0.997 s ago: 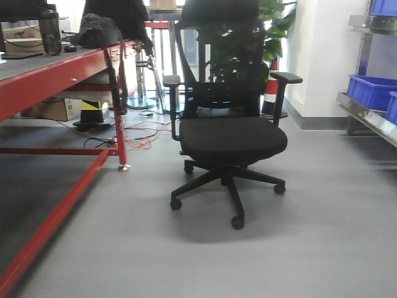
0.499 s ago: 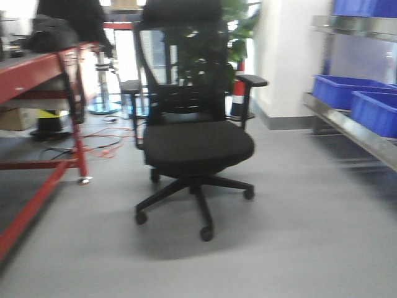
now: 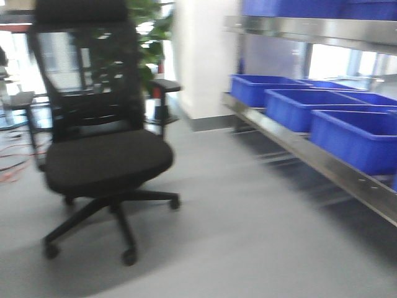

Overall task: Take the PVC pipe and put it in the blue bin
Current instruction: 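Drive the base past the office chair toward the blue bin shelf, then position both held pipe pieces above the open blue bins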

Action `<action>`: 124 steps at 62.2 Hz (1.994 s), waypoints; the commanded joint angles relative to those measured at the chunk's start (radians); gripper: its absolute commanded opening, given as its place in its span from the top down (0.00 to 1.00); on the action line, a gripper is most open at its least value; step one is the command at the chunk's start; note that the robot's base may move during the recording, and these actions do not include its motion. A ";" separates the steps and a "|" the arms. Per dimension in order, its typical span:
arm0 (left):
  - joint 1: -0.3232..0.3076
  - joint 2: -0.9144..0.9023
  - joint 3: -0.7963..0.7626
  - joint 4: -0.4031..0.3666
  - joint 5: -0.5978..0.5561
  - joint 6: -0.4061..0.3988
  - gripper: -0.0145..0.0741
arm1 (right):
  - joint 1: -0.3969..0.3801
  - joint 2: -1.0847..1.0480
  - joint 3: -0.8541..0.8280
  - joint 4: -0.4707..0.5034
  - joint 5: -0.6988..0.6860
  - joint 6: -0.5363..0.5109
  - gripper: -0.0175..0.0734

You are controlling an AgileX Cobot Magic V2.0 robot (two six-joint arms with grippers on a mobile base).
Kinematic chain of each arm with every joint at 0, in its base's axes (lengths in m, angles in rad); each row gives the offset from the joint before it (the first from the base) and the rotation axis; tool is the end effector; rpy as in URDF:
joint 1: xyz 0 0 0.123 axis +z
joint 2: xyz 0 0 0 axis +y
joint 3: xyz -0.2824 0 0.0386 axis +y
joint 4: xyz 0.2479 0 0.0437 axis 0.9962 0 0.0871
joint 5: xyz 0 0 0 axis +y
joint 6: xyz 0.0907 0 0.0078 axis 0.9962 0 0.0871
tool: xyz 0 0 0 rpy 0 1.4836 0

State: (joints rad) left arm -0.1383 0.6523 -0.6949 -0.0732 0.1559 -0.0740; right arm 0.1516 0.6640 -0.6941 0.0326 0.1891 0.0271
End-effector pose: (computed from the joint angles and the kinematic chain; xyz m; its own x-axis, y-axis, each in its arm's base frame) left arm 0.1344 -0.0198 0.3768 -0.0469 -0.1407 -0.9889 0.1438 0.9788 -0.1460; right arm 0.1370 0.0215 0.3719 -0.0800 0.0476 -0.9957 -0.1526 0.9865 0.0594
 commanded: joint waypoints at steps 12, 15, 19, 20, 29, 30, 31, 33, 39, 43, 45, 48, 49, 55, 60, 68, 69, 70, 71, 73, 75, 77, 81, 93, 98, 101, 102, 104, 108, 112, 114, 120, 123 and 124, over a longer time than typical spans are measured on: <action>-0.004 -0.007 -0.004 -0.008 -0.025 0.000 0.96 | -0.001 -0.001 0.000 -0.007 -0.033 -0.003 0.99; -0.004 -0.007 -0.004 -0.008 -0.025 0.000 0.96 | -0.001 -0.001 0.000 -0.007 -0.033 -0.003 0.99; -0.004 -0.007 -0.004 -0.008 -0.025 0.000 0.96 | -0.001 -0.001 0.000 -0.007 -0.033 -0.003 0.99; -0.004 -0.007 -0.004 -0.008 -0.025 0.000 0.96 | -0.001 -0.001 0.000 -0.007 -0.033 -0.003 0.99; -0.004 -0.007 -0.004 -0.008 -0.025 0.000 0.96 | -0.001 -0.001 0.000 -0.007 -0.033 -0.003 0.99; -0.004 -0.007 -0.004 -0.008 -0.025 0.000 0.96 | -0.001 -0.001 0.000 -0.007 -0.033 -0.003 0.99; -0.004 -0.007 -0.004 -0.008 -0.025 0.000 0.96 | -0.001 -0.001 0.000 -0.007 -0.033 -0.003 0.99; -0.004 -0.007 -0.004 -0.008 -0.025 0.000 0.96 | -0.001 -0.001 0.000 -0.007 -0.033 -0.003 0.99; -0.004 -0.007 -0.004 -0.008 -0.025 0.000 0.96 | -0.001 -0.001 0.000 -0.007 -0.033 -0.003 0.99; -0.004 -0.007 -0.004 -0.008 -0.025 0.000 0.96 | -0.001 -0.001 0.000 -0.007 -0.033 -0.003 0.99; -0.004 -0.007 -0.004 -0.008 -0.025 0.000 0.96 | -0.001 -0.001 0.000 -0.007 -0.033 -0.003 0.99; -0.004 -0.007 -0.004 -0.008 -0.025 0.000 0.96 | -0.001 -0.001 0.000 -0.007 -0.033 -0.003 0.99; -0.004 -0.007 -0.004 -0.008 -0.025 0.000 0.96 | -0.001 -0.001 0.000 -0.007 -0.033 -0.003 0.99; -0.004 -0.007 -0.004 -0.008 -0.025 0.000 0.96 | -0.001 -0.001 0.000 -0.007 -0.033 -0.003 0.99; -0.004 -0.007 -0.004 -0.008 -0.025 0.000 0.96 | -0.001 -0.001 0.000 -0.007 -0.033 -0.003 0.99; -0.004 -0.007 -0.004 -0.008 -0.025 0.000 0.96 | -0.001 -0.001 0.000 -0.007 -0.033 -0.003 0.99; -0.004 -0.007 -0.004 -0.008 -0.025 0.000 0.96 | -0.001 -0.001 0.000 -0.007 -0.033 -0.003 0.99; -0.004 -0.007 -0.004 -0.008 -0.025 0.000 0.96 | -0.001 -0.001 0.000 -0.007 -0.033 -0.003 0.99; -0.004 -0.007 -0.004 -0.008 -0.025 0.000 0.96 | -0.001 -0.001 0.000 -0.007 -0.033 -0.003 0.99; -0.004 -0.007 -0.004 -0.008 -0.025 0.000 0.96 | -0.001 -0.001 0.000 -0.007 -0.033 -0.003 0.99; -0.004 -0.007 -0.004 -0.008 -0.025 0.000 0.96 | -0.001 -0.001 0.000 -0.007 -0.033 -0.003 0.99; -0.004 -0.007 -0.004 -0.008 -0.025 0.000 0.96 | -0.001 -0.001 0.000 -0.007 -0.033 -0.003 0.99; -0.004 -0.007 -0.004 -0.008 -0.025 0.000 0.96 | -0.001 -0.001 0.000 -0.007 -0.033 -0.003 0.99; -0.004 -0.007 -0.004 -0.008 -0.025 0.000 0.96 | -0.001 -0.001 0.000 -0.007 -0.033 -0.003 0.99; -0.004 -0.007 -0.004 -0.008 -0.025 0.000 0.96 | -0.001 -0.001 0.000 -0.007 -0.033 -0.003 0.99; -0.004 -0.007 -0.004 -0.008 -0.025 0.000 0.96 | -0.001 -0.001 0.000 -0.007 -0.033 -0.003 0.99; -0.004 -0.007 -0.004 -0.008 -0.025 0.000 0.96 | -0.001 -0.001 0.000 -0.007 -0.033 -0.003 0.99; -0.004 -0.007 -0.004 -0.008 -0.025 0.000 0.96 | -0.001 -0.001 0.000 -0.007 -0.033 -0.003 0.99; -0.004 -0.007 -0.004 -0.008 -0.025 0.000 0.96 | -0.001 -0.001 0.000 -0.007 -0.033 -0.003 0.99; -0.004 -0.007 -0.004 -0.008 -0.025 0.000 0.96 | -0.001 -0.001 0.000 -0.007 -0.033 -0.003 0.99; -0.004 -0.007 -0.004 -0.008 -0.025 0.000 0.96 | -0.001 -0.001 0.000 -0.007 -0.033 -0.003 0.99; -0.004 -0.007 -0.004 -0.008 -0.025 0.000 0.96 | -0.001 -0.001 0.000 -0.007 -0.033 -0.003 0.99; -0.004 -0.007 -0.004 -0.008 -0.025 0.000 0.96 | -0.001 -0.001 0.000 -0.007 -0.033 -0.003 0.99; -0.004 -0.007 -0.004 -0.008 -0.025 0.000 0.96 | -0.001 -0.001 0.000 -0.007 -0.033 -0.003 0.99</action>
State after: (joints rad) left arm -0.1383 0.6523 -0.6949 -0.0732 0.1559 -0.0740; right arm 0.1516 0.6640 -0.6941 0.0326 0.1891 0.0271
